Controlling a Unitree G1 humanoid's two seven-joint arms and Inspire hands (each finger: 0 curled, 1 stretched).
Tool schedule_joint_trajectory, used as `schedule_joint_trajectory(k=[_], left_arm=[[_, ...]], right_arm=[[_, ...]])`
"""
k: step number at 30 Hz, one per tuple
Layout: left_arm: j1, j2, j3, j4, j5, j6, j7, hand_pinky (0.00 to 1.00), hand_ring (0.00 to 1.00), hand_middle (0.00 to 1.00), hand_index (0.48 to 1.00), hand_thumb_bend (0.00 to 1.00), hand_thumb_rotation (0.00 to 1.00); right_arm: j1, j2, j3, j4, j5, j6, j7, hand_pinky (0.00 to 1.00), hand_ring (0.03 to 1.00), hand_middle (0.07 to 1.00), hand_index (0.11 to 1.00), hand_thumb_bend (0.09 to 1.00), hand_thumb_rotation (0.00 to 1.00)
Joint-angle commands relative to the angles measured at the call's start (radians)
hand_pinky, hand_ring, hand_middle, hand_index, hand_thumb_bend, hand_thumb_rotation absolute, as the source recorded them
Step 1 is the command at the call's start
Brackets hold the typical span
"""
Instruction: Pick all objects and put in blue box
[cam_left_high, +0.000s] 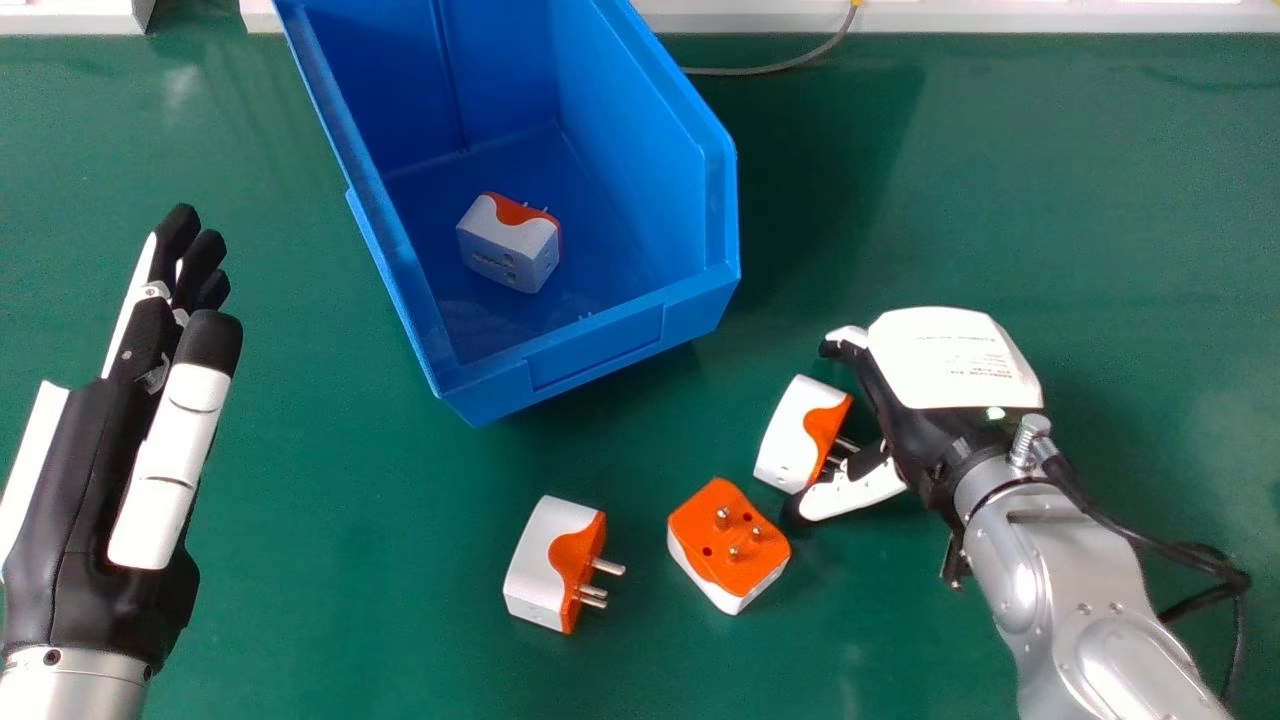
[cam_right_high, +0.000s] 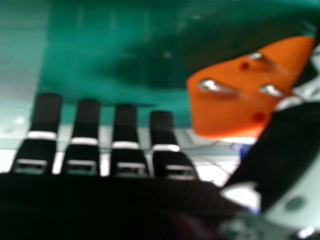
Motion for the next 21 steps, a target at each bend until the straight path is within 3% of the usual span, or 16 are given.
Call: schedule_joint_trajectory(k=[1, 7, 16, 21], left_arm=[[0.004, 0.002, 0.002, -0.031, 0.003, -0.007, 0.005, 1.00, 1.00, 1.00, 0.998, 0.77, 0.98], [0.008, -0.004, -0.001, -0.037, -0.002, -0.007, 0.008, 1.00, 1.00, 1.00, 0.999, 0.77, 0.98], [0.012, 0.002, -0.006, -0.042, 0.008, -0.007, 0.016, 1.00, 1.00, 1.00, 0.999, 0.76, 0.99], [0.012, 0.001, -0.005, -0.042, 0.002, -0.005, 0.016, 1.00, 1.00, 1.00, 1.000, 0.76, 0.99]], right_arm=[[-0.021, 0.012, 0.012, -0.010, -0.011, 0.004, 0.013, 0.70, 0.799, 0.823, 0.808, 0.570, 0.45], [-0.023, 0.015, 0.019, -0.006, -0.002, -0.007, 0.001, 0.69, 0.783, 0.808, 0.794, 0.570, 0.44], [-0.028, 0.017, 0.023, 0.026, 0.014, -0.048, -0.054, 0.46, 0.537, 0.622, 0.675, 0.595, 0.36], [-0.036, 0.017, 0.027, 0.045, 0.022, -0.075, -0.064, 0.42, 0.490, 0.581, 0.634, 0.599, 0.33]])
